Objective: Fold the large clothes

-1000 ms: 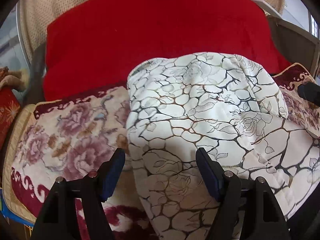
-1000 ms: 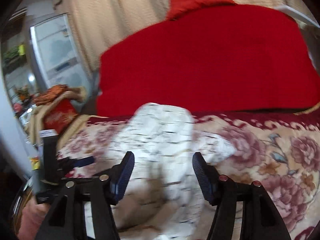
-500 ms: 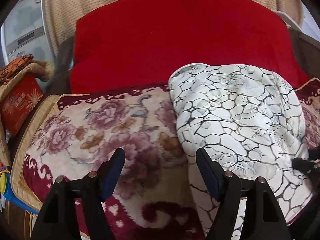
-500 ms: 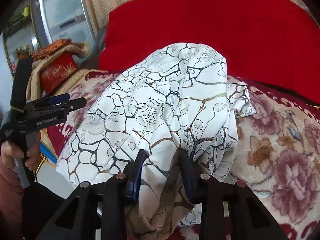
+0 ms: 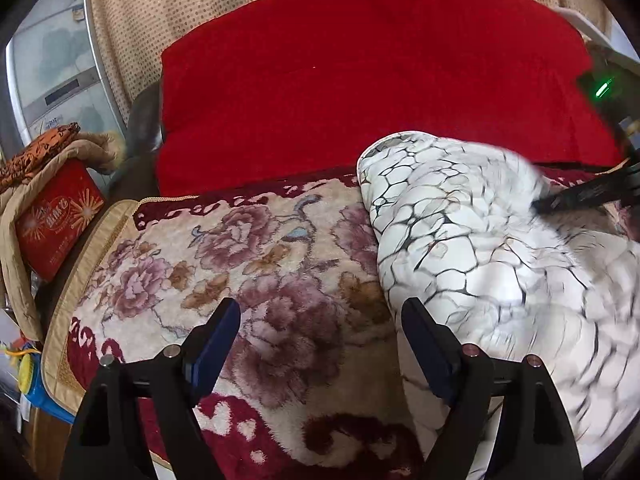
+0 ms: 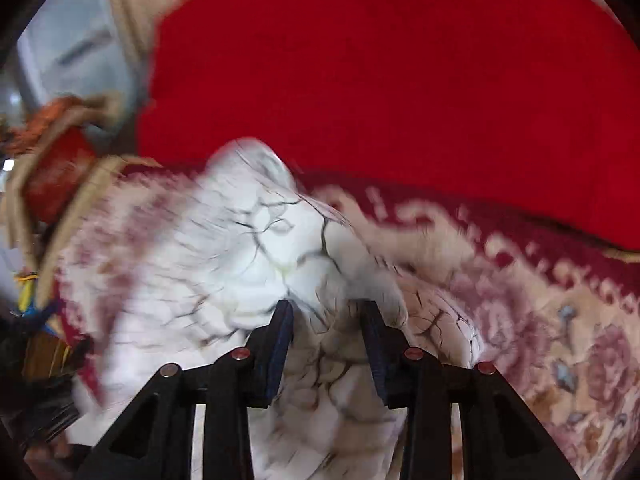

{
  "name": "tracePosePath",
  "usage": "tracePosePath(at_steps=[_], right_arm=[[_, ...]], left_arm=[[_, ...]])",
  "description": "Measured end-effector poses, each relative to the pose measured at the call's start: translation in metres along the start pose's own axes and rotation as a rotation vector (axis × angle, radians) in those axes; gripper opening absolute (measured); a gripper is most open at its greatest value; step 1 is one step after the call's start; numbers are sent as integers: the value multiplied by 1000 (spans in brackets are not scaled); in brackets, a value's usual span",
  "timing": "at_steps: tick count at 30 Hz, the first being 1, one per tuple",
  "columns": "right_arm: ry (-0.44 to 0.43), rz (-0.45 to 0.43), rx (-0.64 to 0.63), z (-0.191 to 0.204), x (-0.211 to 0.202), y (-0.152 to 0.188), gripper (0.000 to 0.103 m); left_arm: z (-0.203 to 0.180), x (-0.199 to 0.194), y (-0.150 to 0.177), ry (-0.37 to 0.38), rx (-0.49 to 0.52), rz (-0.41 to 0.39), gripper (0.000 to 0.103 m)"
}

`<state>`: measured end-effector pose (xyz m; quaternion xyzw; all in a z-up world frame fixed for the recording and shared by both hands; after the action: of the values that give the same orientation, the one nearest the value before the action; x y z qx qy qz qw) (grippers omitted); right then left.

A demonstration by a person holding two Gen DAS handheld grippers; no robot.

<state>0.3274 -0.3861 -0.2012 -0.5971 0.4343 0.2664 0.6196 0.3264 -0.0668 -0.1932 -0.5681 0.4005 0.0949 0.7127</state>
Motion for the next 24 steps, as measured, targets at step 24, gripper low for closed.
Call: tracePosePath(at_steps=[24], right_arm=[[-57, -515, 148, -36, -312, 169, 76]], left_arm=[[-65, -227, 18, -202, -111, -270, 90]])
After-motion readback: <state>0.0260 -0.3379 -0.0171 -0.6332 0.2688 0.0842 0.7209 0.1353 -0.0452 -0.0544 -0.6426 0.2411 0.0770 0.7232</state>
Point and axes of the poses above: each gripper's, at about its wrist camera, not at the fingertips, and x roughly the way its jaws point, z to its left, y to its underside, the point moved 2 cm from there along x, roughly the way its jaws point, and after that the axes turned 15 degrees about y, right-handed, at the moved point
